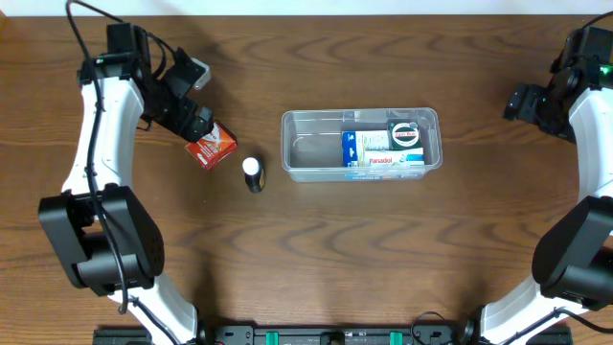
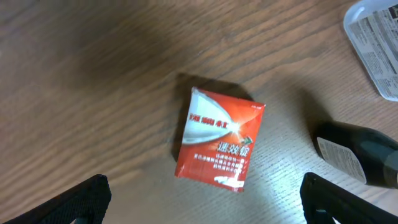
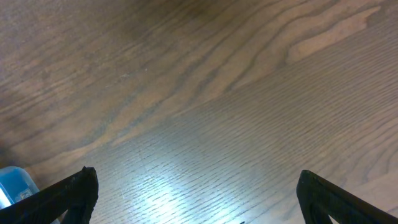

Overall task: Pack container
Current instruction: 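Move the left gripper forward over the red box, then lower the left gripper and grasp the red box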

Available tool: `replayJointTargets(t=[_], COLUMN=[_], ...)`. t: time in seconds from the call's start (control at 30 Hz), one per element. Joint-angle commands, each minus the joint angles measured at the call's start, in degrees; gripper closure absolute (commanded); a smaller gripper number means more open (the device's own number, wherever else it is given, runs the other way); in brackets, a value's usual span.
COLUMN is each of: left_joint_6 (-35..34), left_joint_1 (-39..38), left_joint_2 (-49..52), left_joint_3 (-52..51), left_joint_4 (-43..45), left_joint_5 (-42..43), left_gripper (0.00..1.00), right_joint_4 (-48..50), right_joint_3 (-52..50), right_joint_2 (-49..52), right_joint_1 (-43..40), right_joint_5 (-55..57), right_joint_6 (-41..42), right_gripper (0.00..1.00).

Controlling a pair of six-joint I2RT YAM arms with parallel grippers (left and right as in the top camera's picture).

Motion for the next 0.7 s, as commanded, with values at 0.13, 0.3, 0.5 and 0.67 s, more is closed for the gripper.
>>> replayJointTargets(t=[0.13, 0.3, 0.5, 0.67], left_joint_6=[2.7, 2.9, 2.9, 2.9], left_joint_1=[-0.6, -0.5, -0.6, -0.9], left_joint_2=[2.4, 3.1, 6.2, 8.3], left_joint_3=[-0.7, -0.7, -0.7, -0.8], left_joint_4=[1.0, 1.3, 0.9, 0.4], left_joint_5=[0.7, 0.7, 0.7, 0.7], left_gripper=[0.02, 0.02, 0.02, 0.02], right_joint_4=[-0.1, -0.1, -0.1, -0.1], right_joint_3=[0.6, 0.6, 0.6, 0.6], right_joint_2=[-0.9, -0.9, -0.9, -0.9], right_joint_1=[-0.2, -0.2, -0.2, -0.2], right_joint_5=[0.3, 0.3, 0.3, 0.3], right_joint_6=[-0.7, -0.7, -0.7, -0.7], right_gripper=[0.01, 0.01, 0.01, 0.01])
